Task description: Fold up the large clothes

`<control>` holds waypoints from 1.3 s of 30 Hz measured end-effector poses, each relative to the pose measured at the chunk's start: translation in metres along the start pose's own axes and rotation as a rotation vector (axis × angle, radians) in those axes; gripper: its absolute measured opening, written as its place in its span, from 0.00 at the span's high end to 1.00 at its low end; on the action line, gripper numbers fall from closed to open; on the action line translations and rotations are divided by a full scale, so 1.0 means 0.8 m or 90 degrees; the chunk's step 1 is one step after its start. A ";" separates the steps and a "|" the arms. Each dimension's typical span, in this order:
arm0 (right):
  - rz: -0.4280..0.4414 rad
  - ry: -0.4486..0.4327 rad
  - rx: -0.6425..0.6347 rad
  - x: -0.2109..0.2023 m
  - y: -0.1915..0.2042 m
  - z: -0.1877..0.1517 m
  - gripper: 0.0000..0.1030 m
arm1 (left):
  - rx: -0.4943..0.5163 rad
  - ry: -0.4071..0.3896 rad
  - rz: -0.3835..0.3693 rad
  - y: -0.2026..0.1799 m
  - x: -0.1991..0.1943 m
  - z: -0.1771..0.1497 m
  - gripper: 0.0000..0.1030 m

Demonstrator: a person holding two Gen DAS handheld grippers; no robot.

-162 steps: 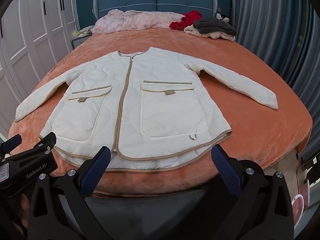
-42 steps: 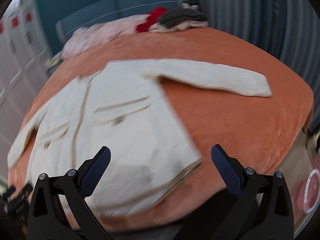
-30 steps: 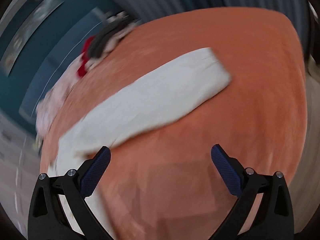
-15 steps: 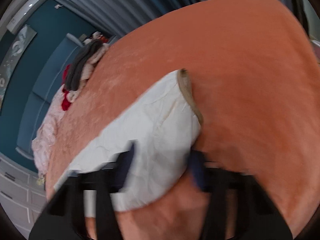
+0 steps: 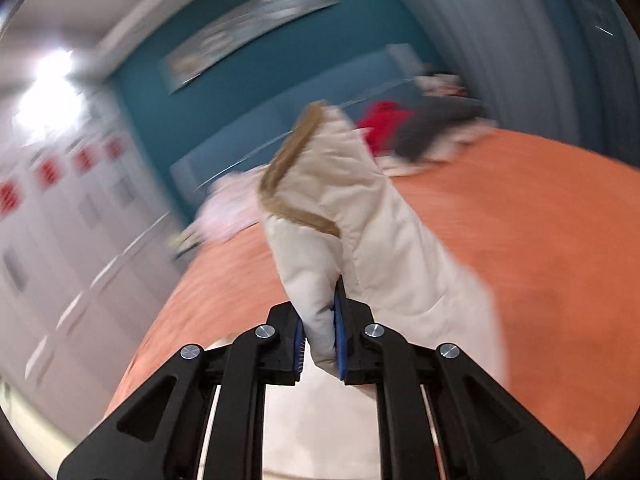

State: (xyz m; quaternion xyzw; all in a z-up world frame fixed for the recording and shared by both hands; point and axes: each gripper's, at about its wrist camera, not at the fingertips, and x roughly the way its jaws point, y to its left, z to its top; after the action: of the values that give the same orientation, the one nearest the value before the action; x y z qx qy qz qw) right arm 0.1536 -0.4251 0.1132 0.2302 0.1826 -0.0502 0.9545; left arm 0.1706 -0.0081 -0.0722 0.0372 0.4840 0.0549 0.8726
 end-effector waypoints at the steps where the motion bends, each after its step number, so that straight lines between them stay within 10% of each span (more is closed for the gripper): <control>1: 0.027 0.015 -0.025 0.011 0.030 -0.006 0.89 | -0.005 0.001 0.002 0.006 0.001 -0.001 0.05; 9: 0.187 0.207 -0.199 0.119 0.242 -0.163 0.87 | -0.049 0.010 0.010 0.062 0.013 -0.005 0.05; 13: 0.217 0.279 -0.215 0.146 0.271 -0.237 0.56 | -0.075 0.011 -0.005 0.085 0.017 0.002 0.05; 16: 0.235 0.281 -0.212 0.132 0.267 -0.252 0.51 | -0.108 0.013 -0.048 0.099 0.019 0.014 0.05; 20: 0.200 0.266 -0.149 0.108 0.220 -0.247 0.47 | -0.156 0.006 -0.124 0.102 0.021 0.042 0.05; 29: -0.061 0.228 0.047 0.087 -0.022 -0.220 0.41 | -0.192 0.056 -0.269 0.023 0.089 0.111 0.05; 34: -0.094 0.224 0.210 0.108 -0.132 -0.213 0.40 | -0.177 0.066 -0.257 -0.014 0.115 0.120 0.10; 39: -0.050 0.190 0.298 0.144 -0.169 -0.200 0.54 | -0.150 0.054 -0.228 -0.028 0.121 0.132 0.72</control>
State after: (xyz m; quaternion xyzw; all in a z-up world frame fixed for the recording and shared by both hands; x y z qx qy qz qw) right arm 0.1838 -0.4736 -0.1191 0.4423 0.3131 -0.0939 0.8352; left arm 0.3127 -0.0184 -0.1005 -0.1542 0.5094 -0.0435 0.8455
